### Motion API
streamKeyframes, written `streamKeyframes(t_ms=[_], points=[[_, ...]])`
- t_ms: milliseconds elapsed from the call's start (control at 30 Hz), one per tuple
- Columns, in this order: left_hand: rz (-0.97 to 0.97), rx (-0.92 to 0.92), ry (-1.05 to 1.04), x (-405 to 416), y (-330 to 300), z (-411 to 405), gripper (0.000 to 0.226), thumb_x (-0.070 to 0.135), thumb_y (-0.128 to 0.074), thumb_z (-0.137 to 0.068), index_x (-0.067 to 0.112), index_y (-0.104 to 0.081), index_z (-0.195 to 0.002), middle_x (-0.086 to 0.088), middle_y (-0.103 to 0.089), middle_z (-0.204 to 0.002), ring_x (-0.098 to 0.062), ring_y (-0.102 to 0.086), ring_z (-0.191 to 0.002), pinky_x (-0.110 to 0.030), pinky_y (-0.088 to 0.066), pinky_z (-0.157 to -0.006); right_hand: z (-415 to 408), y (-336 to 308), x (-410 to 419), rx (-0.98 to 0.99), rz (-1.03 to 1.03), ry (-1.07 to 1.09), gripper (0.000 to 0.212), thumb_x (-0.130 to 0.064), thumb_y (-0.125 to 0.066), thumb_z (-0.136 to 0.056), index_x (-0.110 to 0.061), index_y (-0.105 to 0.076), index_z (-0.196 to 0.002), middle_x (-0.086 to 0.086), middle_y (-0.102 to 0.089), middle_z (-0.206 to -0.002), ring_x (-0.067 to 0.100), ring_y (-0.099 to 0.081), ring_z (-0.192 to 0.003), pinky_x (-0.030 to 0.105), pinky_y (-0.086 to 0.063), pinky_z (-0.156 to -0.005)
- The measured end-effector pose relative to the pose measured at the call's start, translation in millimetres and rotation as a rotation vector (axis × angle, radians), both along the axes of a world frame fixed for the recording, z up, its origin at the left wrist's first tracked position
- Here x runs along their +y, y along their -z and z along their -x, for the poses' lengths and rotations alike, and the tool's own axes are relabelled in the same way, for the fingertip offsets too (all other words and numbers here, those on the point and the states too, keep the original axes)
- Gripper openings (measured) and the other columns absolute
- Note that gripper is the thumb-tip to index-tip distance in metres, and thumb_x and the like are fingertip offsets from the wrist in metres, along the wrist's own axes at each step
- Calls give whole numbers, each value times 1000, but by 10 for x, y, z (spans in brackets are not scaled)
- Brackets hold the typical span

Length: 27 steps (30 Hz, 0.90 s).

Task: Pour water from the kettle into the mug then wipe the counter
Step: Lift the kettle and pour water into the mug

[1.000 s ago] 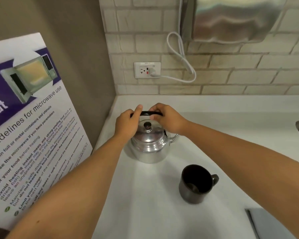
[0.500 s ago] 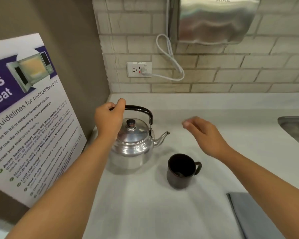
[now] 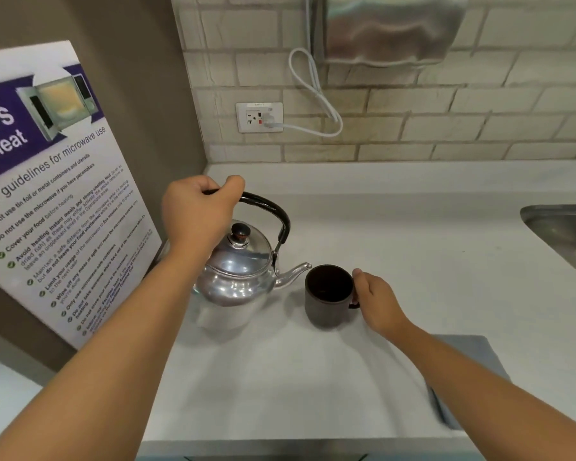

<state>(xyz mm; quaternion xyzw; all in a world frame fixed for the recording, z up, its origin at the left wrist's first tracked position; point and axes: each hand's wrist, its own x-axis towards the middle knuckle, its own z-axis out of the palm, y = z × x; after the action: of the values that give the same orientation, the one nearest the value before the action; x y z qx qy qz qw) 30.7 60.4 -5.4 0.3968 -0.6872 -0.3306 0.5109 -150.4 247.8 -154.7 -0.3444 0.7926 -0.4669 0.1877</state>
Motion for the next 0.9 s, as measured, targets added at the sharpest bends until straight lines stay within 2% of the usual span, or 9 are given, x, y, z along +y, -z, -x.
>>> streamKeyframes(t_ms=[267, 400, 567, 700, 900], points=[[146, -118, 18, 157, -233, 104, 36, 36, -62, -62, 11, -46, -43, 6, -31, -33, -8, -27, -38, -24, -29, -46, 43, 36, -11, 13, -4, -11, 47, -37, -26, -99, -10, -42, -64, 13, -50, -67, 22, -47, -65, 36, -42, -66], [213, -204, 11, 200, -303, 177, 38, 39, -62, -63, 4, -55, -50, 2, -36, -40, -15, -33, -42, -26, -32, -47, 36, 13, -12, 17, -11, -15, 46, -38, -25, -99, -10, -41, -65, 13, -50, -67, 22, -47, -65, 41, -47, -68], [262, -257, 54, 232, -376, 214, 33, 35, -62, -65, 7, -53, -49, 5, -38, -30, -10, -40, -29, -18, -29, -35, 18, -6, -5, 9, 6, -14, 46, -36, -26, -100, -11, -40, -65, 12, -48, -67, 21, -46, -66, 43, -48, -70], [322, -307, 46, 227, -439, 257, 35, 38, -61, -65, 8, -53, -48, 4, -39, -38, -14, -34, -38, -21, -31, -45, 27, -11, -3, 15, -15, -23, 50, -36, -25, -100, -5, -41, -64, 12, -50, -67, 20, -47, -65, 46, -50, -72], [368, -358, 65, 225, -508, 266, 36, 40, -61, -66, 9, -54, -49, 4, -40, -38, -15, -37, -37, -22, -33, -46, 33, -9, 6, 13, -11, -22, 51, -36, -25, -100, -3, -42, -65, 23, -49, -66, 22, -48, -65, 44, -48, -70]])
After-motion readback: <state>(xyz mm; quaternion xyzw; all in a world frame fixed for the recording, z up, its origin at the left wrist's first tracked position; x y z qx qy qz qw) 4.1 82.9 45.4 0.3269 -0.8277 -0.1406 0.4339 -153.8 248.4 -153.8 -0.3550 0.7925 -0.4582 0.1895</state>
